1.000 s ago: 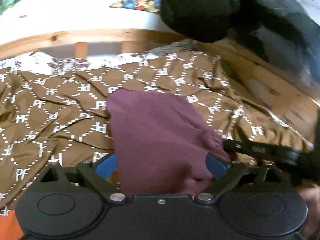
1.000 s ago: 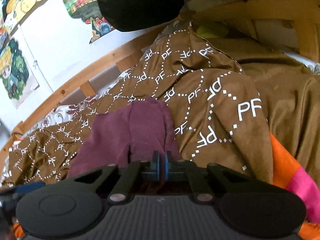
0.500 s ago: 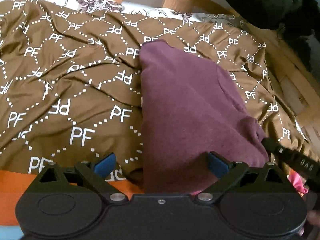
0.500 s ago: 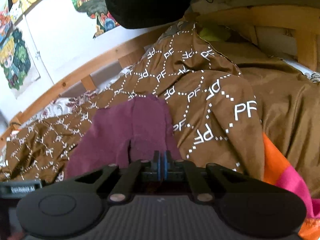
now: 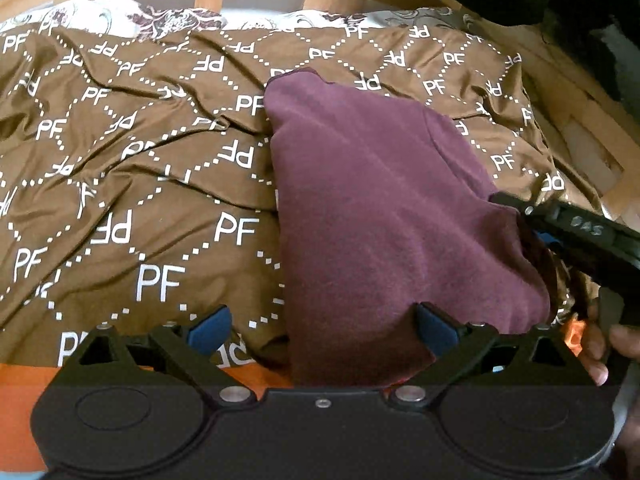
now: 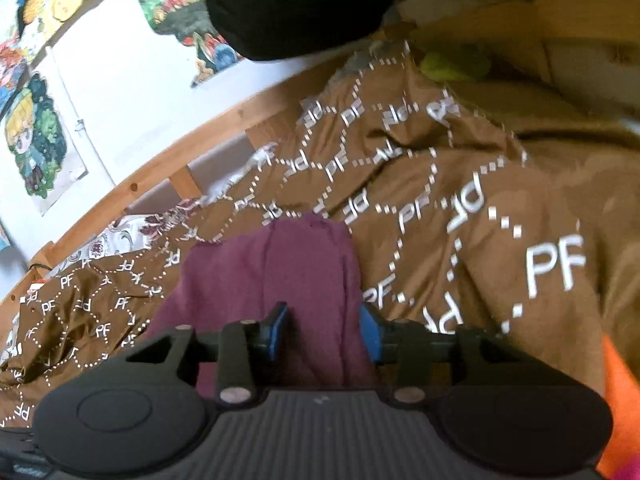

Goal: Fold small clothes

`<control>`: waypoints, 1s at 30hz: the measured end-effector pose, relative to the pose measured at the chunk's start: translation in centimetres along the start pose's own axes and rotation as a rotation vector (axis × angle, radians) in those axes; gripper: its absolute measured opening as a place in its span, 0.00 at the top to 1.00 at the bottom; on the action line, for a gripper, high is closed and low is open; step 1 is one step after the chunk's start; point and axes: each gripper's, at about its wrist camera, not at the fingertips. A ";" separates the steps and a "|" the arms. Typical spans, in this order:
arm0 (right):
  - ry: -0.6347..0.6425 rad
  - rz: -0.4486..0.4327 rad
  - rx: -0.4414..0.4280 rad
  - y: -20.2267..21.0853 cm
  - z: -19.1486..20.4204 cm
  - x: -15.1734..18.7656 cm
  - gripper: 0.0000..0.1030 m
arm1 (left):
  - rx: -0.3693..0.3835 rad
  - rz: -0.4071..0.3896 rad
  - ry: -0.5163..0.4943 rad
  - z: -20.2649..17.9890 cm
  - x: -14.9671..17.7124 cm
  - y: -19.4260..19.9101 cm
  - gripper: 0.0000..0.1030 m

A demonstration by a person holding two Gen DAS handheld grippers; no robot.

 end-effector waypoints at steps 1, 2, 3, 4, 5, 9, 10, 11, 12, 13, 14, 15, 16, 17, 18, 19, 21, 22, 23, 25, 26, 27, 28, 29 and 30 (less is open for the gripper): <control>-0.008 0.003 -0.010 -0.2 -0.1 0.2 0.91 | -0.001 -0.001 -0.006 -0.1 0.0 0.0 0.05; -0.016 -0.006 -0.024 -0.2 -0.2 0.3 0.94 | -0.003 -0.002 -0.011 -0.2 0.0 -0.1 0.05; -0.011 -0.023 -0.026 0.1 -0.1 0.4 0.94 | -0.003 -0.001 -0.019 -0.3 0.0 -0.1 0.05; -0.001 -0.053 -0.018 0.6 0.0 0.3 0.95 | -0.002 0.000 -0.025 -0.3 -0.1 -0.1 0.05; 0.007 -0.080 -0.006 1.0 0.0 0.2 0.95 | 0.005 0.002 -0.030 -0.4 -0.1 -0.1 0.05; -0.011 -0.104 0.017 1.5 -0.6 -0.4 0.96 | 0.028 0.012 -0.038 -0.4 0.1 0.0 0.05; -0.011 -0.085 0.021 1.1 -0.7 -0.2 0.96 | 0.025 0.013 -0.038 -0.4 0.2 0.0 0.05; -0.006 -0.062 0.024 0.7 -0.8 0.0 0.95 | 0.022 0.014 -0.037 -0.4 0.3 0.0 0.05; -0.003 -0.041 0.026 0.2 -0.8 0.2 0.95 | 0.024 0.015 -0.034 -0.4 0.3 0.1 0.05; -0.006 -0.026 0.027 -0.1 -0.8 0.4 0.95 | 0.024 0.017 -0.030 -0.4 0.3 0.1 0.05; -0.013 -0.021 0.026 -0.3 -0.9 0.6 0.94 | 0.025 0.019 -0.028 -0.3 0.3 0.2 0.05; -0.019 -0.020 0.025 -0.3 -0.9 0.6 0.93 | 0.024 0.021 -0.028 -0.3 0.3 0.2 0.04; -0.023 -0.020 0.027 -0.3 -1.0 0.6 0.89 | 0.021 0.022 -0.030 -0.3 0.4 0.2 0.03; -0.026 -0.022 0.029 -0.2 -1.0 0.6 0.83 | 0.016 0.022 -0.032 -0.3 0.4 0.2 0.02; -0.029 -0.023 0.033 -0.2 -1.2 0.5 0.79 | 0.012 0.023 -0.032 -0.3 0.5 0.2 0.01; -0.034 -0.021 0.036 -0.2 -1.2 0.6 0.72 | 0.009 0.023 -0.030 -0.3 0.5 0.2 0.01; -0.044 -0.014 0.040 -0.3 -1.5 0.7 0.61 | 0.013 0.023 -0.016 -0.1 0.5 0.2 0.01; -0.049 -0.011 0.041 -0.3 -1.6 0.7 0.56 | 0.016 0.025 -0.006 0.0 0.5 0.2 0.01; -0.052 -0.009 0.043 -0.3 -1.7 0.6 0.53 | 0.021 0.028 0.004 0.2 0.4 0.2 0.01; -0.053 -0.007 0.048 -0.3 -1.9 0.6 0.46 | 0.031 0.034 0.026 0.5 0.4 0.2 0.01; -0.053 -0.006 0.049 -0.4 -1.9 0.6 0.41 | 0.035 0.036 0.038 0.6 0.3 0.2 0.01; -0.053 -0.006 0.048 -0.3 -1.9 0.5 0.38 | 0.039 0.038 0.047 0.7 0.3 0.2 0.01; -0.053 -0.006 0.044 -0.3 -1.9 0.5 0.32 | 0.042 0.040 0.055 0.8 0.3 0.2 0.01; -0.053 -0.008 0.039 -0.2 -1.8 0.5 0.26 | 0.044 0.041 0.061 0.9 0.3 0.3 0.01; -0.053 -0.010 0.029 -0.1 -1.8 0.5 0.23 | 0.044 0.042 0.063 0.9 0.3 0.3 0.01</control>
Point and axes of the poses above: each gripper's, at about its wrist camera, not at the fingertips, and y roughly against the way its jaws point, z to its left, x to its underside, and after that the axes turned 15 degrees about x, right-handed
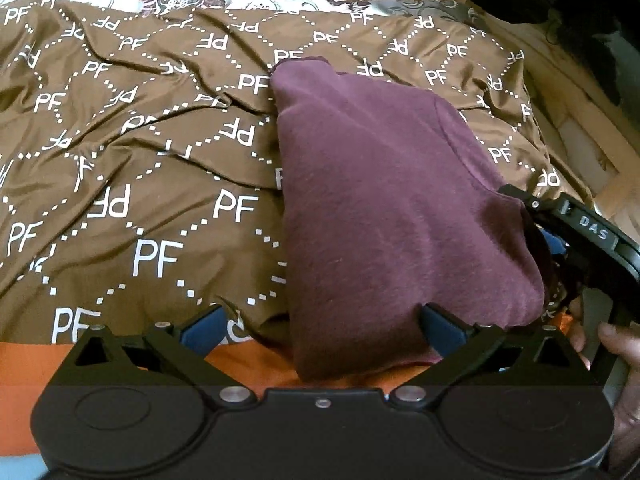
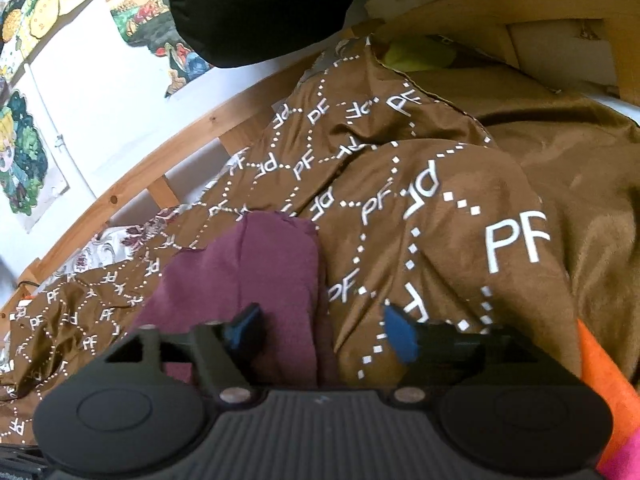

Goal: Fold small clothes

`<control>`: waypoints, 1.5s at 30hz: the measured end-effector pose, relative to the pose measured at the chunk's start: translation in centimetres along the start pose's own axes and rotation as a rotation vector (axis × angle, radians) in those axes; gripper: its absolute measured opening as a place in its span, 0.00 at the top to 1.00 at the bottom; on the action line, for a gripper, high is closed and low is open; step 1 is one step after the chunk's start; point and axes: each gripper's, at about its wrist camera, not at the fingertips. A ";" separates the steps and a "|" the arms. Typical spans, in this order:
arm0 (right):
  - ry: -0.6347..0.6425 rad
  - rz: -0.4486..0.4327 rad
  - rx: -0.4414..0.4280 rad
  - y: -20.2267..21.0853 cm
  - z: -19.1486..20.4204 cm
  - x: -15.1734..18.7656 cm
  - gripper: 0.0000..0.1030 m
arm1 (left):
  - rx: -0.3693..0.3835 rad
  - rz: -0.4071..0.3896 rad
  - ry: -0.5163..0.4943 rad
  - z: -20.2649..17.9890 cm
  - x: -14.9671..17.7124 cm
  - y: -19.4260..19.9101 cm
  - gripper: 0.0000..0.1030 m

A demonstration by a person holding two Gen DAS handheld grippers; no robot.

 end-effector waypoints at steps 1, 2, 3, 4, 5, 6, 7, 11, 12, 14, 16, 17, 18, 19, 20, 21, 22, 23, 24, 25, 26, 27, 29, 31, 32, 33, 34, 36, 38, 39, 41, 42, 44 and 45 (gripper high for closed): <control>0.001 -0.003 -0.013 0.1 0.1 0.0 0.16 | 0.000 0.000 0.000 0.0 0.0 0.0 0.01; 0.003 -0.005 -0.026 0.2 0.2 -0.1 0.11 | 0.000 0.001 -0.001 0.0 0.0 0.0 0.01; 0.007 -0.007 -0.040 0.2 0.3 0.0 0.10 | 0.001 0.000 -0.001 0.0 0.1 0.0 0.01; 0.015 -0.004 -0.050 0.2 0.4 0.0 0.08 | 0.001 -0.001 0.000 0.0 0.1 0.0 0.01; 0.027 0.000 -0.052 0.2 0.6 0.0 0.06 | 0.003 -0.002 0.003 0.1 0.1 0.1 0.01; 0.044 0.003 -0.045 0.1 0.7 0.1 0.06 | 0.005 -0.003 0.007 0.1 0.1 0.1 0.01; 0.064 0.004 -0.035 0.0 0.9 0.2 0.05 | 0.006 -0.004 0.010 0.2 0.2 0.1 0.01; 0.065 0.001 -0.008 -0.1 0.9 0.2 0.03 | 0.002 -0.005 0.006 0.1 0.2 0.0 0.01; 0.052 0.001 0.006 -0.1 0.6 0.2 0.03 | 0.001 -0.006 0.003 0.1 0.2 0.0 0.01; 0.028 -0.002 0.027 -0.1 0.0 0.1 0.03 | -0.001 -0.007 0.001 0.0 0.2 0.0 0.01; 0.011 -0.007 0.028 0.0 -0.3 0.0 0.03 | -0.001 -0.007 0.002 0.0 0.2 0.0 0.01; 0.012 -0.007 0.030 0.0 -0.3 -0.1 0.03 | 0.000 -0.008 0.001 0.0 0.2 0.0 0.01; 0.016 -0.005 0.031 0.1 -0.2 -0.2 0.03 | -0.001 -0.009 0.001 0.0 0.3 0.0 0.01; 0.018 -0.002 0.023 0.1 0.0 -0.2 0.01 | -0.001 -0.009 -0.001 0.0 0.3 0.0 0.01; 0.017 0.001 0.002 0.2 0.1 -0.2 0.00 | -0.001 -0.011 -0.006 0.0 0.3 0.1 0.01; 0.014 0.005 -0.026 0.4 0.1 -0.3 0.00 | -0.001 -0.013 -0.010 0.0 0.3 0.1 0.01; 0.011 0.009 -0.054 0.5 0.2 -0.4 0.00 | 0.001 -0.014 -0.015 0.0 0.4 0.1 0.01; 0.012 0.012 -0.078 0.6 0.4 -0.5 0.00 | 0.003 -0.015 -0.017 0.1 0.4 0.1 0.01; 0.015 0.014 -0.099 0.7 0.6 -0.6 0.00 | 0.005 -0.016 -0.019 0.1 0.4 0.1 0.01; 0.022 0.015 -0.112 0.7 0.9 -0.6 0.00 | 0.006 -0.016 -0.019 0.0 0.4 0.1 0.01; 0.030 0.015 -0.116 0.7 1.1 -0.5 0.00 | 0.008 -0.016 -0.021 0.1 0.4 0.1 0.01; 0.041 0.017 -0.115 0.7 1.3 -0.4 0.00 | 0.010 -0.016 -0.024 0.0 0.4 0.1 0.01; 0.049 0.024 -0.102 0.6 1.5 -0.2 0.00 | 0.013 -0.015 -0.034 0.0 0.3 -0.1 0.01; 0.044 0.027 -0.092 0.7 1.3 0.0 0.00 | 0.021 -0.015 -0.047 0.1 0.3 -0.1 0.01; 0.043 0.027 -0.094 0.8 1.2 0.0 0.00 | 0.027 -0.016 -0.053 0.1 0.3 -0.1 0.01; 0.041 0.028 -0.102 0.8 1.1 -0.2 0.00 | 0.035 -0.015 -0.062 0.2 0.2 0.0 0.01; 0.040 0.031 -0.113 0.6 1.0 -0.4 0.00 | 0.045 -0.012 -0.070 0.3 0.1 0.0 0.01; 0.043 0.045 -0.128 -0.1 1.3 -1.4 0.00 | 0.073 -0.001 -0.082 0.6 -0.2 0.0 0.01; 0.052 0.054 -0.148 -1.2 1.8 -2.7 0.00 | 0.106 0.009 -0.087 0.9 -0.7 0.0 0.01; 0.070 0.058 -0.163 -1.9 2.2 -3.4 0.00 | 0.131 0.012 -0.087 1.1 -1.0 0.0 0.01; 0.141 0.077 -0.171 -3.6 3.4 -4.8 0.00 | 0.186 0.013 -0.070 1.6 -1.5 0.0 0.01; 0.182 0.084 -0.162 -4.5 4.2 -5.5 0.00 | 0.216 0.010 -0.051 1.9 -1.7 -0.1 0.01; 0.222 0.098 -0.163 -6.0 5.1 -6.2 0.00 | 0.264 0.000 -0.016 2.3 -2.2 -0.2 0.01; 0.230 0.113 -0.174 -6.8 5.4 -6.4 0.00 | 0.271 -0.003 -0.009 2.4 -2.3 -0.3 0.01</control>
Point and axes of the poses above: each gripper's, at about its wrist camera, not at the fingertips, and y roughly against the way its jaws point, z to its left, x to its underside, and after that the axes turned 15 degrees about x, right-handed
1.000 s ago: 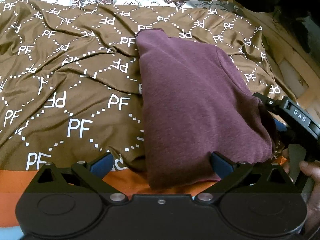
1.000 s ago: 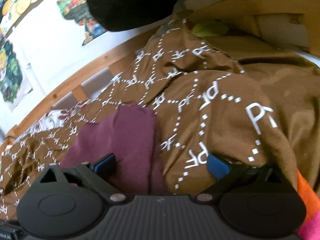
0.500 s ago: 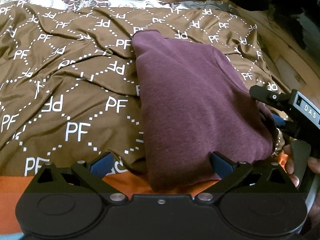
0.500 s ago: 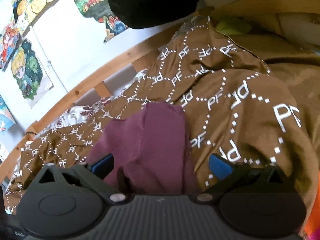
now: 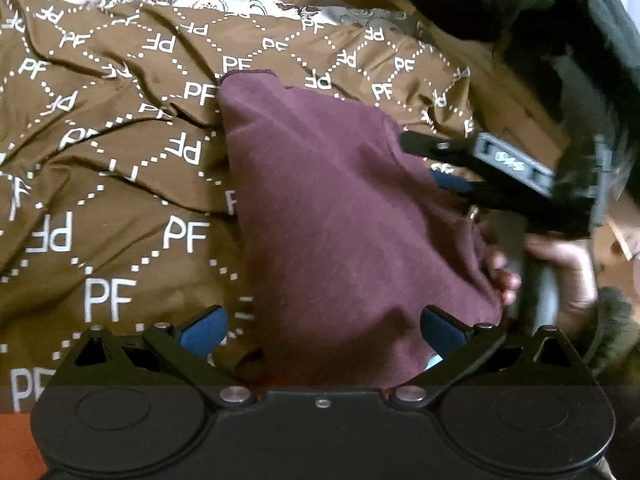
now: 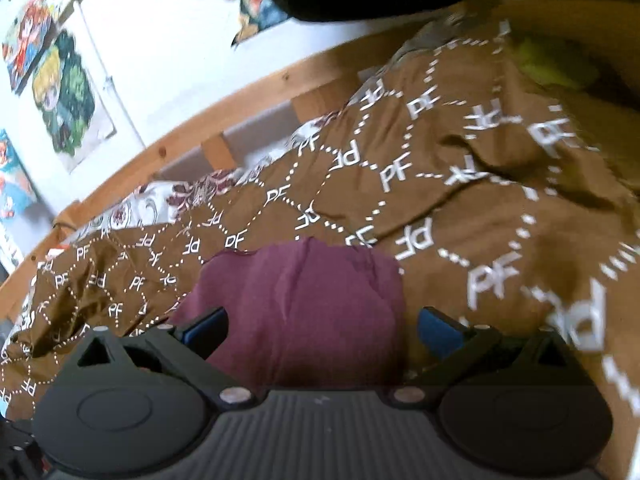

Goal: Fold small clothes

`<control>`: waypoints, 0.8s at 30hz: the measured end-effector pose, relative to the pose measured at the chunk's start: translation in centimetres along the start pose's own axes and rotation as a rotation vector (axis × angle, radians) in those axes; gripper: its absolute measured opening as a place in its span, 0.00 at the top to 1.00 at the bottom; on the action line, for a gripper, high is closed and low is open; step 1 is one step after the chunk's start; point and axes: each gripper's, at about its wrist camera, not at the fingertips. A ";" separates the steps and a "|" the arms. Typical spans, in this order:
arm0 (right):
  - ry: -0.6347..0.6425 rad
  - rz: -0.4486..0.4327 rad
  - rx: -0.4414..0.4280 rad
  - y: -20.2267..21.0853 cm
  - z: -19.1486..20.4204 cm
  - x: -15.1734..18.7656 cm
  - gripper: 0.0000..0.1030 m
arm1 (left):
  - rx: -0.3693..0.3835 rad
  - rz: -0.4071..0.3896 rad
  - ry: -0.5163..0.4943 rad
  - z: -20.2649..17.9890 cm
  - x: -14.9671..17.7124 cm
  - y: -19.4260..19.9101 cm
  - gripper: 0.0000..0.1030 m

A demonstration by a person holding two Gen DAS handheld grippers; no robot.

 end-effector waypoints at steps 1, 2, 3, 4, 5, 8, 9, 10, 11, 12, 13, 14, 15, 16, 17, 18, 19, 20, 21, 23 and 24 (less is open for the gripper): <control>0.001 0.017 -0.009 -0.8 0.0 -0.3 0.00 | -0.008 0.001 0.004 0.1 -0.1 -0.2 0.01; 0.000 0.031 -0.011 -1.6 0.0 -0.5 0.00 | -0.023 0.009 0.002 0.1 -0.2 -0.5 0.01; -0.002 0.046 -0.007 -2.3 -0.1 -0.6 0.00 | -0.033 0.018 -0.005 0.2 -0.2 -0.7 0.01; -0.006 0.057 -0.006 -2.9 -0.3 -0.8 0.00 | -0.042 0.028 -0.017 0.2 -0.2 -1.0 0.01; -0.011 0.059 -0.014 -3.3 -0.5 -0.7 0.00 | -0.046 0.035 -0.032 0.1 -0.2 -1.2 0.01; -0.032 0.044 -0.036 -3.8 -0.9 -0.6 0.00 | -0.071 0.053 -0.079 -0.1 -0.2 -1.5 0.01; -0.031 0.038 -0.035 -3.9 -0.8 -0.5 0.01 | -0.072 0.057 -0.082 0.0 -0.3 -1.5 0.01; -0.023 0.032 -0.023 -3.8 -0.7 -0.4 0.05 | -0.073 0.062 -0.079 0.0 -0.4 -1.6 0.01; -0.012 0.028 -0.007 -3.8 -0.6 -0.3 0.11 | -0.073 0.067 -0.074 0.1 -0.5 -1.6 0.01; -0.005 0.027 0.005 -3.9 -0.5 -0.3 0.14 | -0.074 0.070 -0.070 0.1 -0.6 -1.6 0.01; -0.002 0.025 0.012 -3.8 -0.5 -0.2 0.21 | -0.073 0.072 -0.067 0.1 -0.6 -1.6 0.01; -0.005 0.027 0.012 -3.7 -0.6 -0.2 0.25 | -0.074 0.075 -0.065 0.2 -0.6 -1.6 0.01; -0.013 0.030 0.010 -3.7 -0.7 -0.2 0.26 | -0.074 0.076 -0.065 0.2 -0.6 -1.6 0.01; -0.021 0.032 0.009 -3.7 -0.8 -0.2 0.29 | -0.073 0.076 -0.066 0.2 -0.6 -1.5 0.01; -0.028 0.033 0.008 -3.6 -0.9 -0.1 0.31 | -0.073 0.075 -0.066 0.2 -0.5 -1.5 0.01; -0.033 0.036 0.009 -3.6 -0.9 -0.1 0.32 | -0.074 0.075 -0.066 0.2 -0.5 -1.6 0.01; -0.033 0.039 0.011 -3.6 -0.9 -0.1 0.33 | -0.075 0.076 -0.066 0.2 -0.5 -1.6 0.01; -0.032 0.041 0.013 -3.7 -0.9 -0.2 0.33 | -0.075 0.076 -0.067 0.2 -0.5 -1.6 0.01; -0.032 0.043 0.014 -3.7 -0.8 -0.2 0.33 | -0.073 0.077 -0.068 0.2 -0.5 -1.6 0.01; -0.036 0.051 0.015 -3.8 -0.8 -0.3 0.32 | -0.073 0.079 -0.068 0.2 -0.5 -1.6 0.01; -0.038 0.055 0.013 -3.9 -0.8 -0.4 0.32 | -0.072 0.080 -0.067 0.2 -0.5 -1.7 0.01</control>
Point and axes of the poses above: each gripper's, at about its wrist camera, not at the fingertips, and y roughly against the way its jaws point, z to its left, x to its underside, and after that the axes turned 15 degrees about x, right-handed
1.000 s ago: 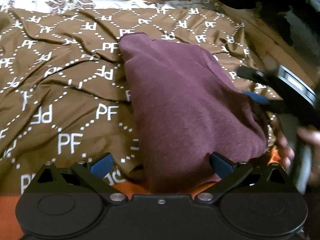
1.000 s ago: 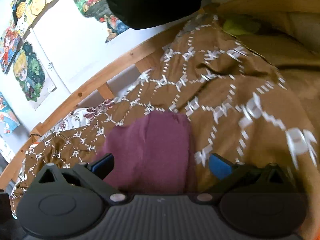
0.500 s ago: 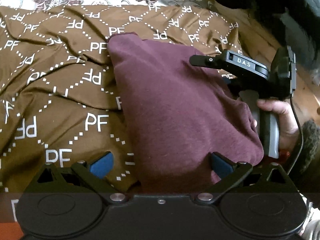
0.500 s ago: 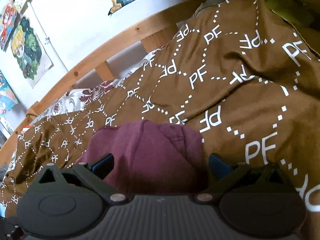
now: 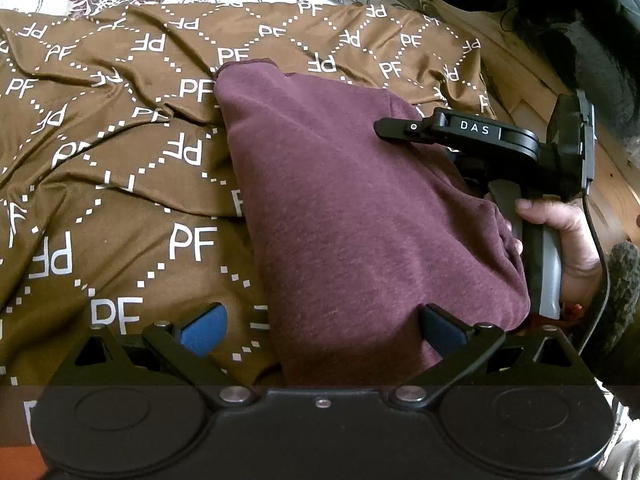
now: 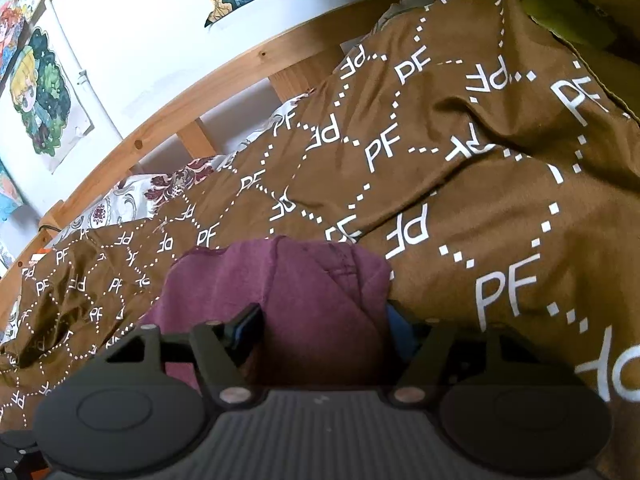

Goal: Fold small clothes

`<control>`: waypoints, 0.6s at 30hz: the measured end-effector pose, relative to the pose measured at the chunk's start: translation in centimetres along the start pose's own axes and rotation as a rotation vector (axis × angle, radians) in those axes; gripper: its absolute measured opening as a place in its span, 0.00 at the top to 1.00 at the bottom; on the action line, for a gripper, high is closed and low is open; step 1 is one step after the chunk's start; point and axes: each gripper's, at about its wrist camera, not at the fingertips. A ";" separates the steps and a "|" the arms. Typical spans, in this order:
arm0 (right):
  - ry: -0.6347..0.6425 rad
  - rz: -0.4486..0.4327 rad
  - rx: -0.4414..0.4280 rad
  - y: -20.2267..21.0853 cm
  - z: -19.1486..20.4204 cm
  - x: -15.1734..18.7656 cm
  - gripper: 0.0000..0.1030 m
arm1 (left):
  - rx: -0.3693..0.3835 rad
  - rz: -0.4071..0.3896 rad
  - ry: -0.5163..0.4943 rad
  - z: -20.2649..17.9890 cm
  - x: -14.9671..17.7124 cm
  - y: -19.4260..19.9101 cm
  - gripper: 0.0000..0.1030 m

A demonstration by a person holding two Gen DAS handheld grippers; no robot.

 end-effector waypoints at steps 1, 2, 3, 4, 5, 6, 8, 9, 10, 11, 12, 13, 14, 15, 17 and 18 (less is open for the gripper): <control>-0.001 0.003 0.000 -0.1 0.0 0.0 0.31 | 0.001 0.001 0.001 0.0 0.0 0.0 0.01; 0.001 0.007 0.000 -0.1 0.0 -0.1 0.31 | 0.001 0.001 0.001 0.0 0.0 0.0 0.01; 0.001 0.009 0.001 -0.2 0.0 -0.1 0.31 | 0.000 0.002 0.001 0.0 0.0 0.0 0.01; 0.001 0.010 0.002 -0.2 0.1 -0.2 0.31 | -0.001 0.002 0.000 -0.1 0.0 0.0 0.01; 0.000 0.011 0.003 -0.2 0.1 -0.2 0.30 | -0.001 0.002 -0.001 -0.1 0.0 0.0 0.01; 0.001 0.011 0.004 -0.2 0.1 -0.2 0.30 | -0.001 0.001 -0.001 -0.1 0.1 0.0 0.01; 0.002 0.010 0.006 -0.2 0.2 -0.1 0.30 | 0.002 0.000 0.000 -0.1 0.1 0.0 0.01; 0.002 0.009 0.006 -0.2 0.2 -0.1 0.30 | 0.002 0.000 0.002 -0.1 0.0 0.0 0.01; 0.003 0.008 0.007 -0.3 0.3 -0.1 0.30 | 0.002 0.000 0.002 -0.1 0.0 0.0 0.01; 0.004 0.007 0.008 -0.3 0.3 0.0 0.29 | 0.001 0.000 0.001 -0.1 0.0 0.0 0.01; 0.006 0.007 0.007 -0.3 0.3 -0.1 0.29 | 0.001 0.000 0.002 -0.1 0.0 0.0 0.01; 0.007 0.007 0.008 -0.3 0.3 -0.1 0.29 | 0.001 0.000 0.002 -0.1 0.0 0.0 0.01; 0.007 0.007 0.009 -0.3 0.3 -0.1 0.29 | 0.001 0.000 0.002 -0.1 0.0 0.0 0.01; 0.008 0.007 0.009 -0.3 0.3 -0.1 0.29 | 0.001 0.000 0.002 -0.1 0.0 0.0 0.01; 0.010 0.009 0.009 -0.4 0.3 -0.1 0.29 | 0.001 0.000 0.002 -0.1 0.0 0.0 0.01; 0.010 0.009 0.010 -0.4 0.3 -0.1 0.29 | 0.001 0.000 0.003 -0.1 0.0 0.0 0.01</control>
Point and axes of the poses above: each gripper's, at about its wrist camera, not at the fingertips, and y roughly against the way its jaws point, z to its left, x to its underside, and after that the axes turned 15 degrees about x, right-handed
